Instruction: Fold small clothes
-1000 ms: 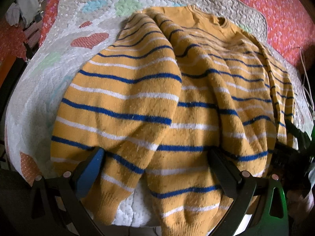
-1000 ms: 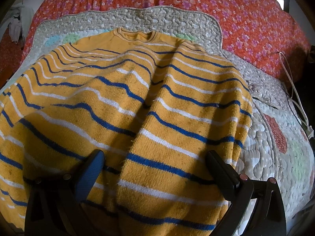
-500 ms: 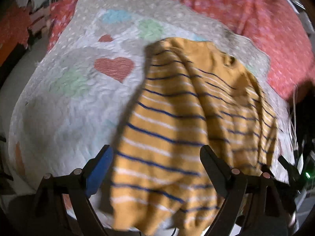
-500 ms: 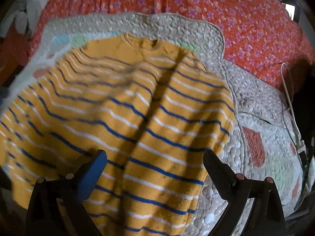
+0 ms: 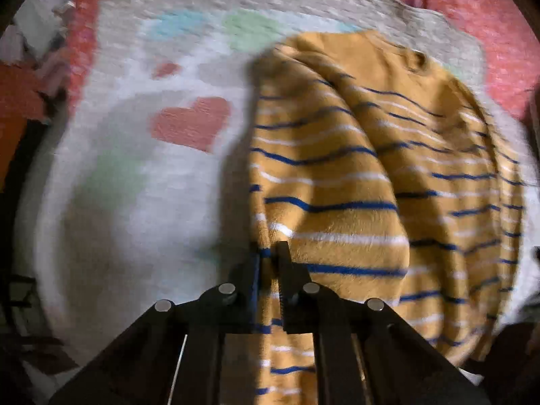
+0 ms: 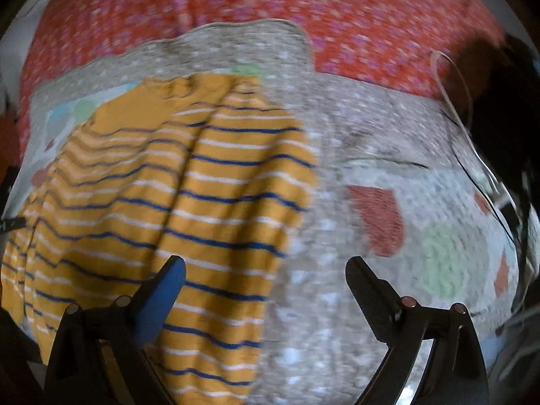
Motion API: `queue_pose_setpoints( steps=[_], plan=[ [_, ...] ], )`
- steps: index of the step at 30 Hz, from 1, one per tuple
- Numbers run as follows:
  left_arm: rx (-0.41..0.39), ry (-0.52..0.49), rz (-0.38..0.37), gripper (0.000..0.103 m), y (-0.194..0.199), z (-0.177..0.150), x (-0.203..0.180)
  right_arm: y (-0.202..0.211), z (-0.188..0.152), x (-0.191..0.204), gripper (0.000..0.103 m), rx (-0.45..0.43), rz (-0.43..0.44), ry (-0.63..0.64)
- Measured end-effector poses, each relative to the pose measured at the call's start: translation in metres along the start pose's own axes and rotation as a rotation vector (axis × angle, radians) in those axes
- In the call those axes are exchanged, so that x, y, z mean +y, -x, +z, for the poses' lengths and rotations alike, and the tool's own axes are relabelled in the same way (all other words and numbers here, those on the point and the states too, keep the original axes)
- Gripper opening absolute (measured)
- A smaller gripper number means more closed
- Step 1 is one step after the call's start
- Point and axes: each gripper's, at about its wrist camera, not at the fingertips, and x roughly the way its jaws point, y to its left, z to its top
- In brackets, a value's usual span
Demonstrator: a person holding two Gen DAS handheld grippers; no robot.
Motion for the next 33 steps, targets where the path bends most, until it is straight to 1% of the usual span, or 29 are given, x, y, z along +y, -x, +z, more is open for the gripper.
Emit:
queue_pose_setpoints(
  steps=[1, 2, 3, 5, 6, 7, 8, 10, 12, 13, 14, 15, 16, 17, 19, 20, 22, 23, 24, 25, 26, 27, 29, 30, 31, 32, 33],
  plan=[
    [-0.014, 0.003, 0.068, 0.009, 0.000, 0.003, 0.011, 0.001, 0.002, -0.009, 0.097, -0.002, -0.005, -0.022],
    [-0.017, 0.016, 0.119, 0.009, -0.001, 0.005, 0.023, 0.002, 0.005, -0.022, 0.097, -0.005, -0.012, -0.051],
    [-0.008, 0.052, 0.175, 0.009, -0.004, 0.009, 0.043, 0.002, 0.007, -0.030, 0.097, -0.006, -0.018, -0.069],
    [0.003, 0.125, 0.249, 0.009, -0.007, 0.014, 0.074, -0.001, 0.015, -0.047, 0.097, -0.006, -0.036, -0.107],
    [0.005, 0.153, 0.269, 0.009, -0.006, 0.015, 0.087, -0.004, 0.018, -0.051, 0.097, -0.002, -0.041, -0.119],
    [0.005, 0.184, 0.263, 0.009, -0.003, 0.016, 0.099, -0.007, 0.022, -0.055, 0.097, 0.005, -0.044, -0.130],
    [-0.003, 0.217, 0.218, 0.010, 0.001, 0.016, 0.107, -0.011, 0.025, -0.058, 0.096, 0.014, -0.040, -0.144],
    [-0.024, 0.253, 0.146, 0.011, 0.012, 0.012, 0.110, -0.017, 0.029, -0.057, 0.092, 0.025, -0.002, -0.161],
    [-0.045, 0.245, 0.123, 0.013, 0.022, 0.005, 0.100, -0.019, 0.027, -0.043, 0.087, 0.038, 0.050, -0.140],
    [-0.057, 0.235, 0.107, 0.015, 0.028, 0.002, 0.090, -0.019, 0.024, -0.030, 0.083, 0.048, 0.085, -0.111],
    [-0.069, 0.227, 0.082, 0.018, 0.034, -0.004, 0.082, -0.019, 0.022, -0.022, 0.079, 0.054, 0.110, -0.089],
    [-0.077, 0.223, 0.060, 0.021, 0.037, -0.008, 0.075, -0.018, 0.016, -0.007, 0.077, 0.065, 0.152, -0.054],
    [-0.084, 0.220, 0.030, 0.028, 0.042, -0.013, 0.067, -0.018, 0.010, 0.003, 0.073, 0.076, 0.186, -0.026],
    [-0.087, 0.219, 0.002, 0.033, 0.046, -0.018, 0.059, -0.018, 0.001, 0.019, 0.070, 0.097, 0.231, 0.014],
    [-0.079, 0.216, -0.057, 0.034, 0.046, -0.024, 0.042, -0.020, -0.012, 0.039, 0.068, 0.121, 0.268, 0.061],
    [-0.071, 0.211, -0.079, 0.034, 0.045, -0.026, 0.033, -0.023, -0.022, 0.051, 0.067, 0.138, 0.269, 0.090],
    [-0.063, 0.192, -0.110, 0.034, 0.045, -0.034, 0.012, -0.031, -0.032, 0.062, 0.067, 0.161, 0.226, 0.125],
    [-0.060, 0.181, -0.125, 0.034, 0.046, -0.038, 0.004, -0.037, -0.039, 0.067, 0.063, 0.181, 0.200, 0.146],
    [-0.053, 0.166, -0.137, 0.034, 0.044, -0.042, -0.005, -0.040, -0.044, 0.071, 0.056, 0.193, 0.186, 0.164],
    [-0.043, 0.148, -0.146, 0.034, 0.043, -0.046, -0.013, -0.041, -0.048, 0.073, 0.026, 0.199, 0.166, 0.189],
    [-0.038, 0.134, -0.153, 0.034, 0.043, -0.049, -0.018, -0.040, -0.050, 0.074, 0.007, 0.203, 0.138, 0.216],
    [-0.035, 0.122, -0.159, 0.034, 0.044, -0.052, -0.022, -0.036, -0.048, 0.069, 0.007, 0.210, 0.142, 0.197],
    [-0.039, 0.103, -0.179, 0.035, 0.046, -0.057, -0.027, -0.015, -0.034, 0.041, 0.007, 0.171, 0.217, 0.067],
    [-0.043, 0.098, -0.188, 0.035, 0.047, -0.058, -0.028, -0.007, -0.027, 0.028, 0.007, 0.151, 0.224, 0.021],
    [-0.045, 0.095, -0.198, 0.037, 0.048, -0.059, -0.028, 0.001, -0.020, 0.012, 0.007, 0.127, 0.225, -0.028],
    [-0.043, 0.096, -0.208, 0.038, 0.048, -0.060, -0.028, 0.009, -0.011, -0.012, 0.007, 0.096, 0.210, -0.088],
    [-0.038, 0.104, -0.226, 0.038, 0.047, -0.060, -0.027, 0.012, -0.004, -0.029, 0.007, 0.078, 0.175, -0.118]
  ],
)
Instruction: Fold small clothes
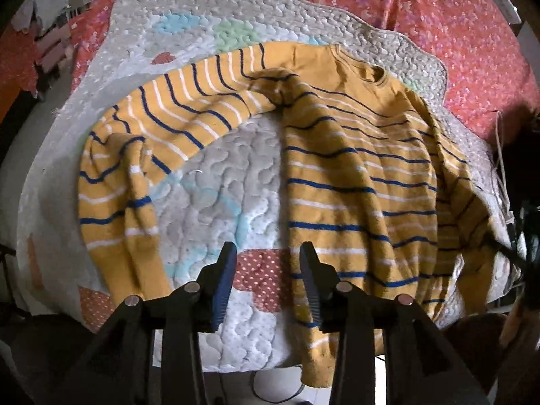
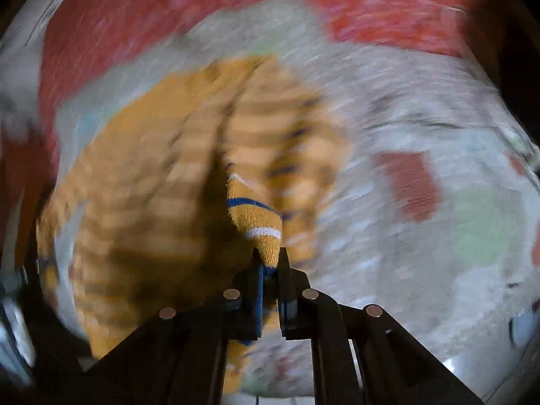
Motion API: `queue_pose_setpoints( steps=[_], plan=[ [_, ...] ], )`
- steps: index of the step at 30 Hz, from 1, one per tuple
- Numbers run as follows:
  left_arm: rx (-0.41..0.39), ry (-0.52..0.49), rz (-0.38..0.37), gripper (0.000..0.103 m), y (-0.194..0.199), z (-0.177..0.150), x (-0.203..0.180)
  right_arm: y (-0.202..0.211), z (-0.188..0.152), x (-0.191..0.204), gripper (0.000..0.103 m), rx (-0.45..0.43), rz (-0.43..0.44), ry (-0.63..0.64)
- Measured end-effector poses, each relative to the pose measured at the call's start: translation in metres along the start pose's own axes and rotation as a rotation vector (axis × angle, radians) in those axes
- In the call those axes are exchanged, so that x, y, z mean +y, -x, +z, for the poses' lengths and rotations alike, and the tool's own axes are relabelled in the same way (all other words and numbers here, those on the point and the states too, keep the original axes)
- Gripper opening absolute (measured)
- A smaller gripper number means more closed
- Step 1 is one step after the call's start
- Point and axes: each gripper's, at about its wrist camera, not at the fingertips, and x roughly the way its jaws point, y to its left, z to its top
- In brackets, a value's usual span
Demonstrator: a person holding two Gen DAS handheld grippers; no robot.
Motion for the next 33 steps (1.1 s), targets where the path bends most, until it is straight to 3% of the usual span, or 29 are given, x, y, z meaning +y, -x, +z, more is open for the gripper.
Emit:
queue_pose_setpoints(
  steps=[3, 5, 6, 8, 9, 11, 14, 16, 18, 20, 22, 24, 25, 26, 28, 33],
  plan=[
    [0.023, 0.034, -0.033, 0.038, -0.004, -0.003, 0.004, 0.012, 0.026, -0.055, 0.007, -0.063, -0.194, -0.087],
    [0.045, 0.056, -0.049, 0.038, -0.008, -0.006, 0.007, 0.008, 0.040, -0.091, 0.008, -0.071, -0.387, -0.123],
    [0.055, 0.067, -0.057, 0.038, -0.010, -0.008, 0.009, 0.001, 0.045, -0.109, 0.008, -0.051, -0.501, -0.140],
    [0.071, 0.080, -0.069, 0.039, -0.013, -0.011, 0.010, -0.006, 0.048, -0.140, 0.013, 0.016, -0.593, -0.221],
    [0.078, 0.082, -0.075, 0.041, -0.014, -0.013, 0.010, -0.002, 0.045, -0.147, 0.015, 0.017, -0.573, -0.281],
    [0.096, 0.086, -0.093, 0.048, -0.019, -0.019, 0.010, 0.010, 0.039, -0.143, 0.037, -0.021, -0.506, -0.346],
    [0.154, 0.100, -0.141, 0.048, -0.033, -0.030, 0.007, 0.018, 0.032, -0.098, 0.057, -0.041, -0.281, -0.301],
    [0.188, 0.104, -0.187, 0.049, -0.042, -0.040, 0.001, 0.016, 0.014, -0.068, 0.060, -0.005, -0.132, -0.256],
    [0.177, 0.073, -0.199, 0.057, -0.043, -0.049, -0.008, -0.002, -0.010, -0.036, 0.061, 0.083, 0.022, -0.218],
    [0.176, 0.034, -0.203, 0.064, -0.043, -0.056, -0.018, -0.024, -0.041, -0.003, 0.061, 0.183, 0.089, -0.192],
    [0.197, 0.012, -0.206, 0.064, -0.046, -0.063, -0.026, -0.042, -0.063, 0.017, 0.061, 0.241, 0.082, -0.163],
    [0.205, -0.040, -0.172, 0.051, -0.048, -0.070, -0.037, -0.053, -0.084, 0.034, 0.061, 0.289, 0.037, -0.127],
    [0.204, -0.068, -0.141, 0.026, -0.047, -0.070, -0.040, -0.059, -0.092, 0.044, 0.061, 0.306, 0.020, -0.094],
    [0.207, -0.087, -0.124, 0.011, -0.048, -0.070, -0.041, -0.062, -0.097, 0.052, 0.048, 0.313, 0.024, -0.065],
    [0.225, -0.027, -0.157, 0.011, -0.045, -0.067, -0.031, -0.064, -0.101, 0.062, 0.011, 0.331, 0.089, -0.042],
    [0.207, 0.018, -0.133, 0.011, -0.020, -0.068, -0.015, -0.031, -0.102, 0.061, 0.007, 0.325, 0.089, -0.063]
  ],
)
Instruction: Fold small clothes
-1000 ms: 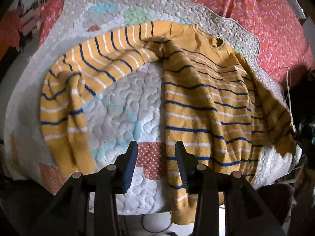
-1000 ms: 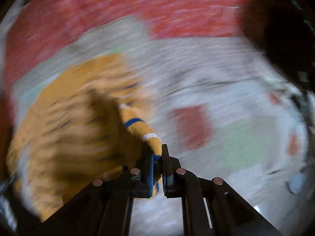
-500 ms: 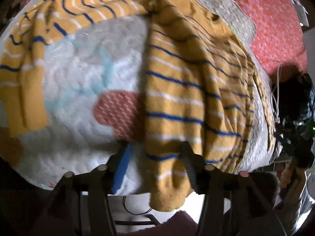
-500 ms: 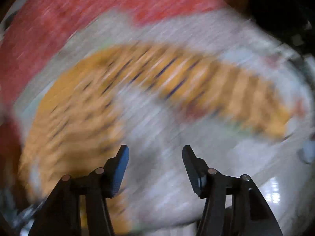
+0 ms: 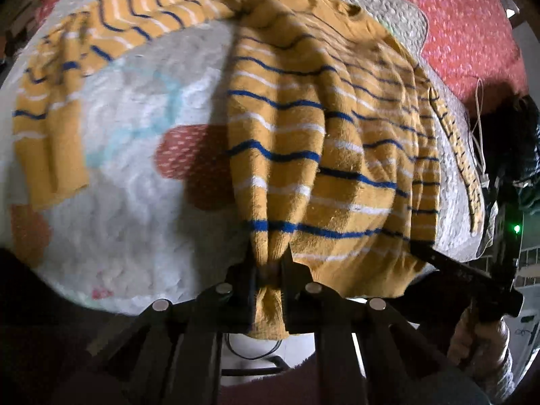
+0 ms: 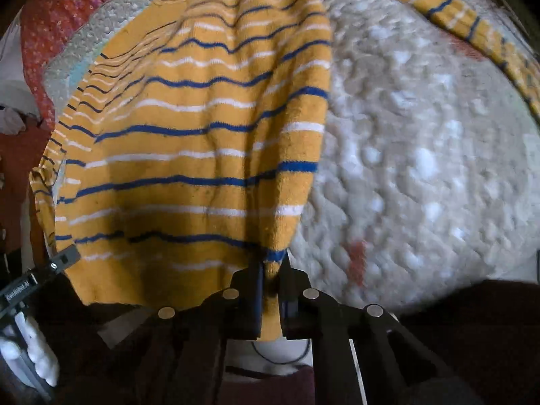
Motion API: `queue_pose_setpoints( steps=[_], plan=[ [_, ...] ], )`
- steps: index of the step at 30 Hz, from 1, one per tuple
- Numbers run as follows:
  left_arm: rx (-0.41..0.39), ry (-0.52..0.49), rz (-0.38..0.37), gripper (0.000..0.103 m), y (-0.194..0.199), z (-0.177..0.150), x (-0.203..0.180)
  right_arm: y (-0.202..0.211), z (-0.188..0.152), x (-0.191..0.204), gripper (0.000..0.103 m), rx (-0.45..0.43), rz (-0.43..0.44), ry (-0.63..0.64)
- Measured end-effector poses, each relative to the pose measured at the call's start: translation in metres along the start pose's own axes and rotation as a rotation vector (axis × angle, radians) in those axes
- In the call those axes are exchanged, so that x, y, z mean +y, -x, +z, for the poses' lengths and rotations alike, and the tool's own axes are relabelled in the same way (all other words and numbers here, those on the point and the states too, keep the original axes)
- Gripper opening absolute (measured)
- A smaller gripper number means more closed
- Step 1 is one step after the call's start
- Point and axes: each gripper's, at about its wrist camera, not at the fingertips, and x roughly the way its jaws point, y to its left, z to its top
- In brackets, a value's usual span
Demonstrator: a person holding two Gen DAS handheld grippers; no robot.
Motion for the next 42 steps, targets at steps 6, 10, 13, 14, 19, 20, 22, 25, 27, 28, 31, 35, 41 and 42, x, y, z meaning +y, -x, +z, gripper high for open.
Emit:
queue_pose_setpoints(
  steps=[6, 10, 13, 14, 19, 20, 22, 25, 27, 28, 31, 35, 41, 42],
  plan=[
    [0.051, 0.030, 0.049, 0.011, 0.000, -0.020, 0.011, 0.007, -0.032, -0.006, 0.007, 0.072, -0.039, -0.022],
    [0.097, 0.035, 0.078, 0.014, -0.013, -0.028, 0.014, -0.003, -0.040, -0.018, 0.007, 0.134, -0.043, -0.069],
    [0.110, 0.082, 0.022, 0.014, -0.008, -0.031, 0.026, 0.011, -0.041, -0.023, 0.007, 0.107, 0.004, -0.088],
    [0.094, 0.088, 0.013, 0.014, -0.003, -0.032, 0.030, 0.021, -0.035, -0.033, 0.008, 0.090, 0.022, -0.091],
    [-0.034, 0.078, 0.026, 0.023, 0.039, -0.035, 0.045, 0.080, 0.004, -0.061, 0.037, -0.096, 0.057, -0.177],
    [-0.063, 0.071, 0.035, 0.027, 0.046, -0.033, 0.045, 0.098, 0.017, -0.079, 0.048, -0.145, 0.045, -0.225],
    [-0.109, 0.048, 0.048, 0.032, 0.056, -0.030, 0.042, 0.117, 0.029, -0.114, 0.053, -0.204, 0.036, -0.313],
    [-0.148, -0.005, 0.059, 0.040, 0.063, -0.022, 0.029, 0.133, 0.043, -0.185, 0.054, -0.262, 0.077, -0.491],
    [-0.152, -0.041, 0.059, 0.042, 0.063, -0.018, 0.018, 0.139, 0.039, -0.229, 0.054, -0.282, 0.123, -0.609],
    [-0.150, -0.051, 0.061, 0.042, 0.059, -0.014, 0.010, 0.141, 0.036, -0.247, 0.054, -0.288, 0.151, -0.663],
    [-0.139, -0.077, 0.072, 0.043, 0.051, -0.003, -0.006, 0.133, 0.024, -0.296, 0.056, -0.310, 0.265, -0.819],
    [-0.135, -0.088, 0.070, 0.043, 0.046, 0.006, -0.020, 0.113, 0.029, -0.311, 0.056, -0.372, 0.288, -0.904],
    [-0.145, -0.119, 0.082, 0.043, 0.045, 0.010, -0.039, 0.094, 0.046, -0.330, 0.055, -0.428, 0.243, -1.003],
    [-0.142, -0.119, 0.085, 0.043, 0.044, 0.010, -0.040, 0.096, 0.046, -0.332, 0.052, -0.440, 0.233, -1.002]
  ],
)
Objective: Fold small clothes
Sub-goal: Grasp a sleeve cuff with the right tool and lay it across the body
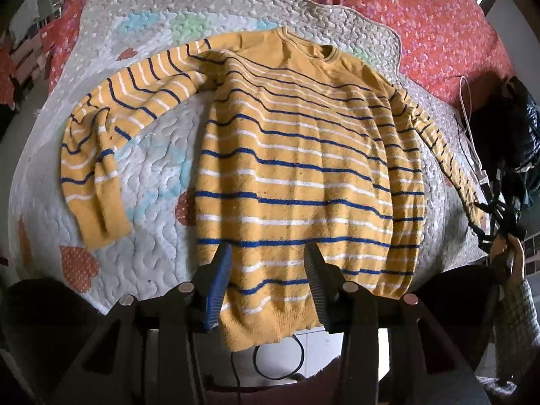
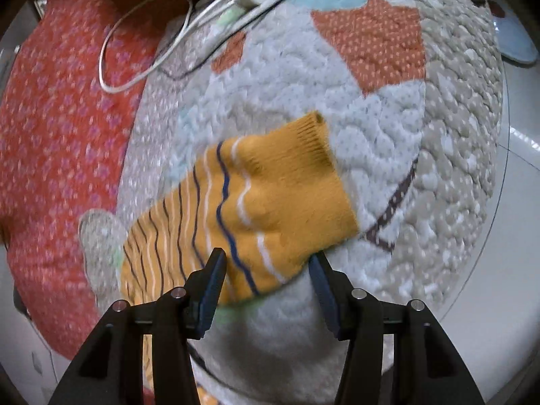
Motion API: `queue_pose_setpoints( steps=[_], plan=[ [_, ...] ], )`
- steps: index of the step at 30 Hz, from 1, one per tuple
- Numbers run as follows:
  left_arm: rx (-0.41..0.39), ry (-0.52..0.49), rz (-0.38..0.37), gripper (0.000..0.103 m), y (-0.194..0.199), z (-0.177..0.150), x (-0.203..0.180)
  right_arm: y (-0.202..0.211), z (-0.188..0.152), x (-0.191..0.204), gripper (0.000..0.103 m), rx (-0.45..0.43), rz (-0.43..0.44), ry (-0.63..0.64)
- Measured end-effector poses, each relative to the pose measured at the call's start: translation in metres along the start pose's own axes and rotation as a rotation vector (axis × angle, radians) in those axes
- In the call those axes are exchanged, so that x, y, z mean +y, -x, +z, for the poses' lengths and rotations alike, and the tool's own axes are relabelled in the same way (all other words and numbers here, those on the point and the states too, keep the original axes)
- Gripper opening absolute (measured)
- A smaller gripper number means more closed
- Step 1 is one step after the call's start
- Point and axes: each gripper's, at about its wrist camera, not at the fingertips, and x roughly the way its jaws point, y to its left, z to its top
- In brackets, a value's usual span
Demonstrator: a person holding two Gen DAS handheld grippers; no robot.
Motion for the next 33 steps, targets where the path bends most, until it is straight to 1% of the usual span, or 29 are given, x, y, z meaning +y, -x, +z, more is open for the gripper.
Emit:
queue_pose_setpoints(
  steps=[1, 2, 3, 5, 8, 10, 11, 14, 17, 18, 19, 22, 23, 25, 26, 29, 31, 32, 33],
  plan=[
    [0.006, 0.003, 0.000, 0.043, -0.002, 0.000, 0.000, 0.001, 0.001, 0.003, 0.029, -0.021, -0.007, 0.018],
    [0.013, 0.006, -0.001, 0.043, -0.003, 0.000, 0.000, 0.003, 0.004, 0.002, 0.010, -0.038, -0.012, 0.037],
    [0.016, 0.010, 0.000, 0.043, -0.004, 0.000, 0.000, 0.007, 0.007, 0.004, 0.010, -0.056, -0.016, 0.058],
    [0.012, 0.013, 0.001, 0.043, -0.003, 0.001, 0.002, 0.020, 0.010, 0.015, 0.010, -0.123, -0.019, 0.097],
    [-0.001, 0.023, 0.000, 0.043, 0.000, 0.003, 0.005, 0.048, 0.020, 0.029, 0.010, -0.226, -0.059, 0.141],
    [-0.007, 0.030, -0.004, 0.043, 0.001, 0.004, 0.008, 0.060, 0.026, 0.041, 0.010, -0.270, -0.071, 0.155],
    [-0.009, 0.033, -0.005, 0.043, 0.001, 0.005, 0.009, 0.068, 0.029, 0.052, 0.010, -0.300, -0.081, 0.176],
    [-0.020, 0.043, -0.014, 0.043, 0.002, 0.007, 0.014, 0.077, 0.029, 0.089, 0.009, -0.342, -0.094, 0.269],
    [-0.033, 0.049, -0.018, 0.043, 0.001, 0.011, 0.018, 0.072, 0.006, 0.150, 0.009, -0.336, -0.065, 0.429],
    [-0.035, 0.053, -0.021, 0.043, 0.000, 0.012, 0.020, 0.068, -0.002, 0.164, 0.009, -0.328, -0.056, 0.471],
    [-0.036, 0.057, -0.023, 0.044, -0.001, 0.013, 0.022, 0.060, -0.018, 0.187, 0.009, -0.305, -0.036, 0.537],
    [-0.035, 0.083, -0.035, 0.044, -0.008, 0.016, 0.031, 0.034, -0.064, 0.234, 0.009, -0.213, 0.019, 0.680],
    [-0.033, 0.095, -0.043, 0.044, -0.011, 0.017, 0.035, 0.019, -0.090, 0.253, 0.009, -0.163, 0.041, 0.746],
    [-0.032, 0.113, -0.053, 0.044, -0.015, 0.019, 0.040, -0.006, -0.128, 0.275, 0.009, -0.082, 0.073, 0.832],
    [-0.031, 0.120, -0.057, 0.044, -0.016, 0.019, 0.043, -0.025, -0.157, 0.291, 0.009, -0.020, 0.097, 0.887],
    [-0.031, 0.142, -0.072, 0.044, -0.020, 0.021, 0.052, -0.072, -0.226, 0.320, 0.009, 0.120, 0.150, 0.995],
    [-0.037, 0.152, -0.084, 0.044, -0.022, 0.025, 0.059, -0.098, -0.263, 0.333, 0.009, 0.191, 0.165, 1.051],
    [-0.041, 0.157, -0.087, 0.044, -0.022, 0.026, 0.061, -0.116, -0.287, 0.340, 0.009, 0.235, 0.165, 1.084],
    [-0.045, 0.162, -0.088, 0.044, -0.022, 0.028, 0.064, -0.128, -0.302, 0.344, 0.009, 0.265, 0.165, 1.099]
  ],
)
